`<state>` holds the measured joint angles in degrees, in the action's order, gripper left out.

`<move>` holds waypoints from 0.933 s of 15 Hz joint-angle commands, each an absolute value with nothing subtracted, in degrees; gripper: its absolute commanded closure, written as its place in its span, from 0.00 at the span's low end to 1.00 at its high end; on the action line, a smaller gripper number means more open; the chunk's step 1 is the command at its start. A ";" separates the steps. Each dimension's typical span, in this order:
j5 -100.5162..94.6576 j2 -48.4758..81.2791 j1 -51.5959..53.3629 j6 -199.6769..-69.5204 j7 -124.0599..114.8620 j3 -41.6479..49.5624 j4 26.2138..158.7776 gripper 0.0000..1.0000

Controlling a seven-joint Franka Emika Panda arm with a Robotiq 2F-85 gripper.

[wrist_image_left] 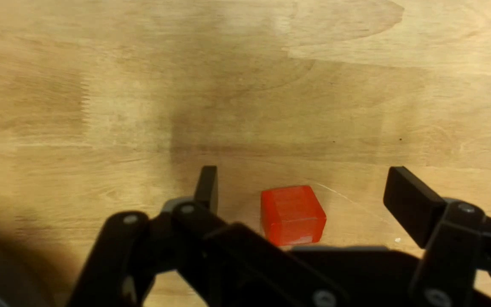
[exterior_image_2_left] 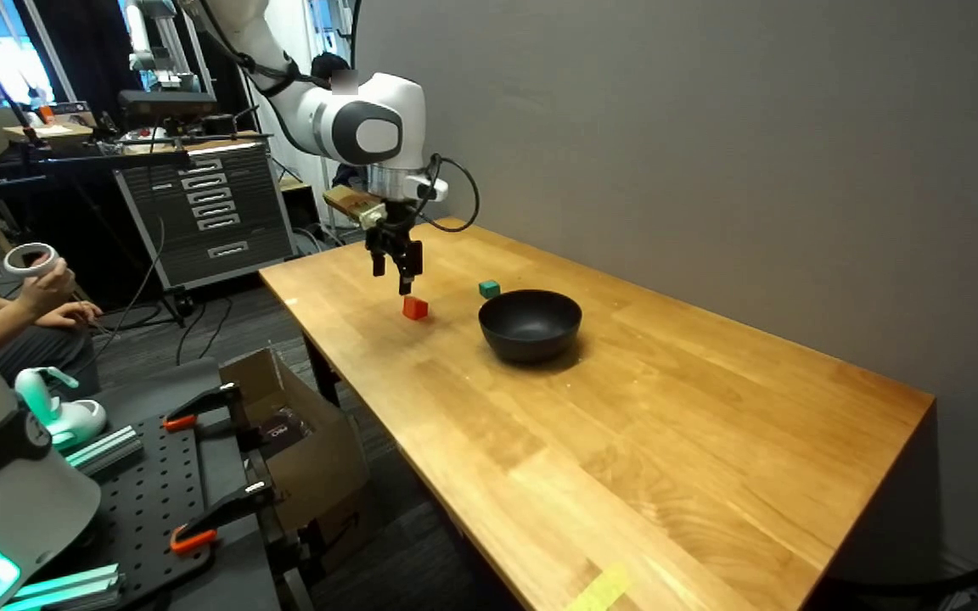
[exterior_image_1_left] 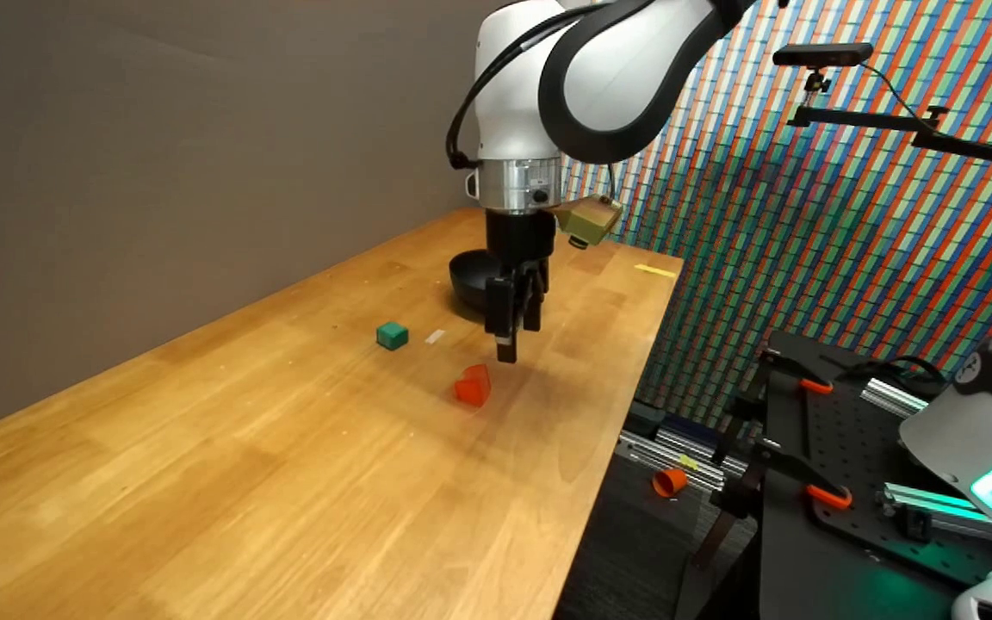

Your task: Pick the green and orange blocks and put them in the bowl

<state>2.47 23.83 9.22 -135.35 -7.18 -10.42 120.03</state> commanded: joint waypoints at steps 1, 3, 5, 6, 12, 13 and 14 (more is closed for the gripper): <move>2.11 27.72 10.43 -136.63 -6.80 -9.28 116.11 0.00; 1.38 29.23 11.08 -137.39 -7.29 -8.82 115.03 0.00; 1.09 30.88 11.83 -138.34 -7.88 -8.36 114.05 0.00; 1.18 31.58 12.10 -138.85 -7.89 -8.28 113.66 0.00; -2.77 34.96 16.75 -144.20 -12.57 -4.48 111.87 0.00; -4.49 35.34 17.81 -144.99 -13.83 -3.38 111.63 0.00; -6.54 35.72 19.14 -145.83 -15.49 -1.99 111.40 0.00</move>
<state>-1.70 34.10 15.32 -143.23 -11.01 -5.78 113.36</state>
